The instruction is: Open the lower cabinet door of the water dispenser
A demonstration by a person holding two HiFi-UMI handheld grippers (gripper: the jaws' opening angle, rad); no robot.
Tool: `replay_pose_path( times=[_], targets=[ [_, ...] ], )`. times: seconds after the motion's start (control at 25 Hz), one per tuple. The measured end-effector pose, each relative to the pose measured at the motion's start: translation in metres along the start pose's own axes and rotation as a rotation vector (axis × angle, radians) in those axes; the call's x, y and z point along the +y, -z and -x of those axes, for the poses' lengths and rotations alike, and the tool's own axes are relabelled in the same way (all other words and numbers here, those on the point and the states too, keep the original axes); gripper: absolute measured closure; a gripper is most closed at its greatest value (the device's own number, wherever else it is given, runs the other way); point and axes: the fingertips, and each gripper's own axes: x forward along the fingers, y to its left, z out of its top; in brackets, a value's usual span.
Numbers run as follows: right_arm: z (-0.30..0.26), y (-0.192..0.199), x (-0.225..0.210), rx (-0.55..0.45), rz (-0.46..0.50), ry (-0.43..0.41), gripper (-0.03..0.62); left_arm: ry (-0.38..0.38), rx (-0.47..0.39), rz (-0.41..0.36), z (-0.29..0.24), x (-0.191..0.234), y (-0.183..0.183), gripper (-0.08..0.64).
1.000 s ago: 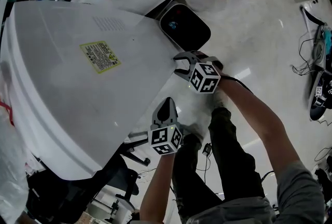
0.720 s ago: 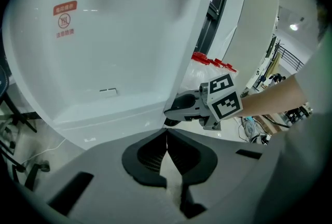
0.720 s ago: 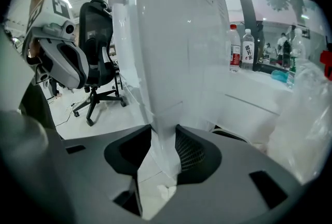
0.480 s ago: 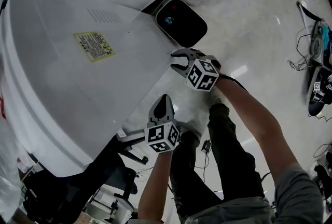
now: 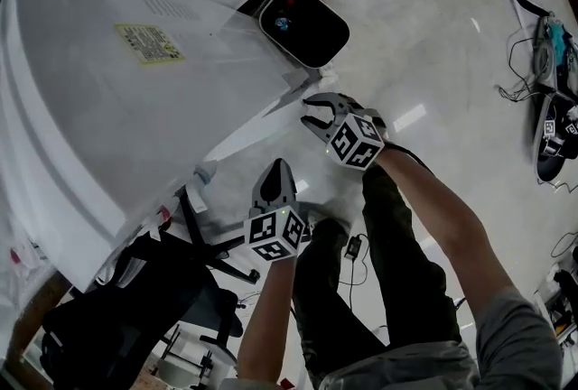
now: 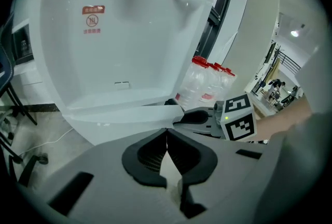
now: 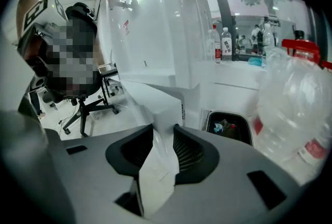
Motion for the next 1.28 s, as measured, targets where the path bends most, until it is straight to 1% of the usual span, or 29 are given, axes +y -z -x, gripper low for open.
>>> replay_pose_path(
  times=[0.28, 0.4, 0.6, 0.88, 0.96, 1.08, 1.2, 1.28],
  targets=[
    [0.014, 0.018, 0.033, 0.001, -0.082, 0.092, 0.466, 0.018, 0.002, 0.005, 0.025, 0.012, 0.02, 0.551],
    [0.018, 0.026, 0.05, 0.0, -0.133, 0.13, 0.466, 0.03, 0.01, 0.003, 0.037, 0.016, 0.03, 0.551],
    [0.025, 0.036, 0.076, -0.003, -0.203, 0.223, 0.466, 0.056, 0.023, -0.013, 0.064, 0.021, 0.044, 0.551],
    [0.026, 0.043, 0.098, -0.008, -0.247, 0.289, 0.466, 0.086, 0.046, -0.023, 0.085, 0.038, 0.063, 0.551],
    [0.027, 0.045, 0.099, -0.01, -0.236, 0.287, 0.463, 0.098, 0.046, -0.026, 0.09, 0.04, 0.066, 0.551],
    [0.026, 0.048, 0.101, 0.012, -0.196, 0.248, 0.451, 0.121, 0.038, -0.037, 0.099, 0.042, 0.068, 0.551],
    [0.025, 0.063, 0.106, 0.093, -0.113, 0.171, 0.365, 0.123, 0.02, -0.023, 0.107, 0.048, 0.069, 0.551],
    [0.026, 0.074, 0.108, 0.155, -0.027, 0.11, 0.339, 0.105, 0.012, 0.008, 0.112, 0.054, 0.076, 0.551]
  ],
)
